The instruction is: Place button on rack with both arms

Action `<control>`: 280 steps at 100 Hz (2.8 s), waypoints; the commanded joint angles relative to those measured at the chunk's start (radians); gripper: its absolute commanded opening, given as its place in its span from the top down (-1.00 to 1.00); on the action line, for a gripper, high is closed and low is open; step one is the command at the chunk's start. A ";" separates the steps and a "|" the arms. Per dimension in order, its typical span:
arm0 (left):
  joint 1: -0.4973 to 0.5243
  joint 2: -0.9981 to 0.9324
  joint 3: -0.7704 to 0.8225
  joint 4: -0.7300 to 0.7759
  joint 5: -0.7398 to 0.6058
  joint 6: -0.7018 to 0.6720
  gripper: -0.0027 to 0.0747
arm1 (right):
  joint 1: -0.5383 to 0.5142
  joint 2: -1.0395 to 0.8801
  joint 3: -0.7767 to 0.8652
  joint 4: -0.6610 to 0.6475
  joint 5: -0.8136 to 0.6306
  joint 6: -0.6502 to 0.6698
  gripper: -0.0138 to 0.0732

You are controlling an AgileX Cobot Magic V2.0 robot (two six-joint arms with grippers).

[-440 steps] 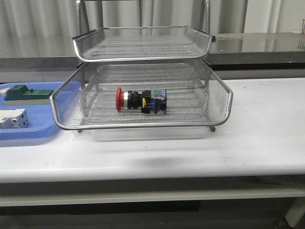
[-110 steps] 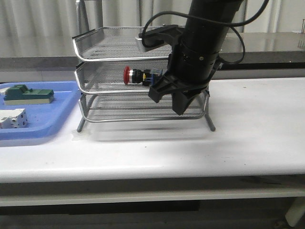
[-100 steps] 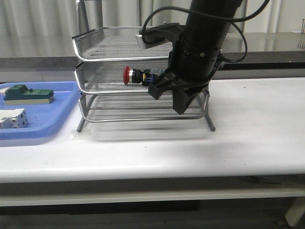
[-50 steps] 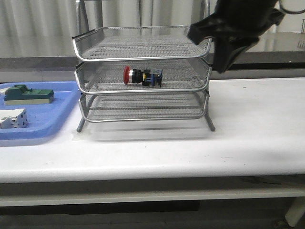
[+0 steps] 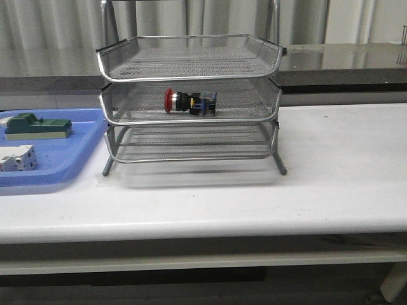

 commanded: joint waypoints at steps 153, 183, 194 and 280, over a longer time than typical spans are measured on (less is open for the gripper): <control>0.003 0.005 -0.029 -0.013 -0.075 -0.009 0.92 | -0.078 -0.655 0.365 -0.014 -0.276 0.018 0.84; 0.003 0.005 -0.029 -0.013 -0.075 -0.009 0.92 | -0.078 -0.849 0.616 0.045 -0.473 0.018 0.84; 0.003 0.005 -0.029 -0.013 -0.075 -0.009 0.92 | -0.078 -0.929 0.709 0.057 -0.512 0.018 0.84; 0.003 0.005 -0.029 -0.013 -0.075 -0.009 0.92 | -0.078 -1.106 0.950 0.072 -0.629 0.018 0.84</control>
